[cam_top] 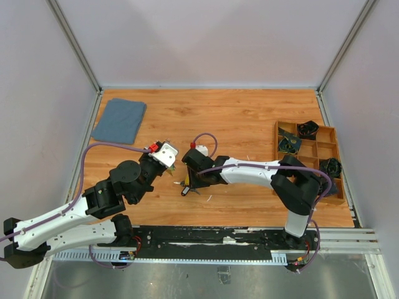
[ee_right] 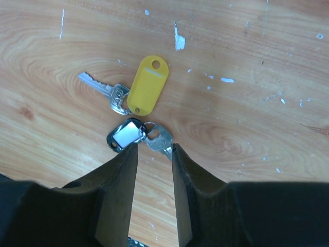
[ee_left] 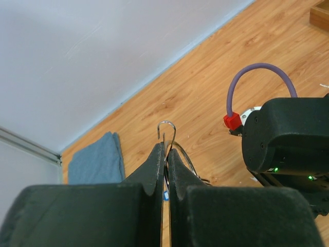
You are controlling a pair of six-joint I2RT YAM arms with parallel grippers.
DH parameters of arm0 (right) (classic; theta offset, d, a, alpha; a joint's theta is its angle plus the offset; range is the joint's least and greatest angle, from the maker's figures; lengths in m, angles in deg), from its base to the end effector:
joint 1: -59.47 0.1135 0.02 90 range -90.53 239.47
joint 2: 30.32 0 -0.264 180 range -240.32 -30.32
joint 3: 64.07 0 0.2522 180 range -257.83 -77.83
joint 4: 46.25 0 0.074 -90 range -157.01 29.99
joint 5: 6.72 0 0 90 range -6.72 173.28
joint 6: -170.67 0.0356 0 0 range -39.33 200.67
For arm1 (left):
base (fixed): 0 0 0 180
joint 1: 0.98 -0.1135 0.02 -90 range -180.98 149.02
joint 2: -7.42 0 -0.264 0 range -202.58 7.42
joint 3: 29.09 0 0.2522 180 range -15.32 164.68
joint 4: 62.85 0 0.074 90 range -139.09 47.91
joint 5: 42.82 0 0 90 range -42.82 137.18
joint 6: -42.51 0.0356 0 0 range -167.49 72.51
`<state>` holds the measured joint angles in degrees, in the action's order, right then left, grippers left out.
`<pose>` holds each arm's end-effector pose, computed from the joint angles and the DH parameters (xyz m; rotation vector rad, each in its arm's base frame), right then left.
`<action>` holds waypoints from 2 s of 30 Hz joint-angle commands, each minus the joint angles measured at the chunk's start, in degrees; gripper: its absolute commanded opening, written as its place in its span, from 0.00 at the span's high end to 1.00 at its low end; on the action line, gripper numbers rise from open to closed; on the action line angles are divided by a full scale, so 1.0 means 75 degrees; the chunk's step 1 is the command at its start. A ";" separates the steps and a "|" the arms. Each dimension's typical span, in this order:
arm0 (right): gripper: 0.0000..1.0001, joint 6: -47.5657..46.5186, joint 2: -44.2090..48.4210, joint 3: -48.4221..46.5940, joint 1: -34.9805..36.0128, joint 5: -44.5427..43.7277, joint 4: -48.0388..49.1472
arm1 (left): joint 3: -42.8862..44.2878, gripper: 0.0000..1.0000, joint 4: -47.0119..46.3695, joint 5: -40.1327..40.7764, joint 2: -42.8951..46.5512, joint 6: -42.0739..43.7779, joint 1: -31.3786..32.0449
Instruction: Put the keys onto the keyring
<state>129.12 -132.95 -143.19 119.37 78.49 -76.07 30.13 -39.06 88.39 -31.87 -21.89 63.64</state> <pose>0.1903 0.3224 0.1827 -0.2259 2.6189 0.6419 0.0869 -0.1285 0.3599 0.7045 1.4608 0.0646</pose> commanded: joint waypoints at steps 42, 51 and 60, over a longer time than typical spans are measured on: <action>0.96 0.0056 -0.0754 -0.0719 0.0158 0.0230 -0.0540 | 0.0186 0.99 -0.0272 0.0013 0.0076 0.0090 -0.0047; 0.99 -0.1730 -0.0088 -0.0420 0.0132 0.0300 -0.0133 | 0.0227 1.00 -0.0200 0.0036 0.0123 0.0084 -0.0048; 0.87 -0.4839 0.1026 0.0401 -0.0190 0.0797 0.0213 | 0.0253 0.99 -0.0099 0.0086 0.0176 0.0012 -0.0041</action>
<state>107.33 -128.27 -142.54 118.87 80.93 -75.96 30.13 -38.95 88.41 -31.57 -21.86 63.64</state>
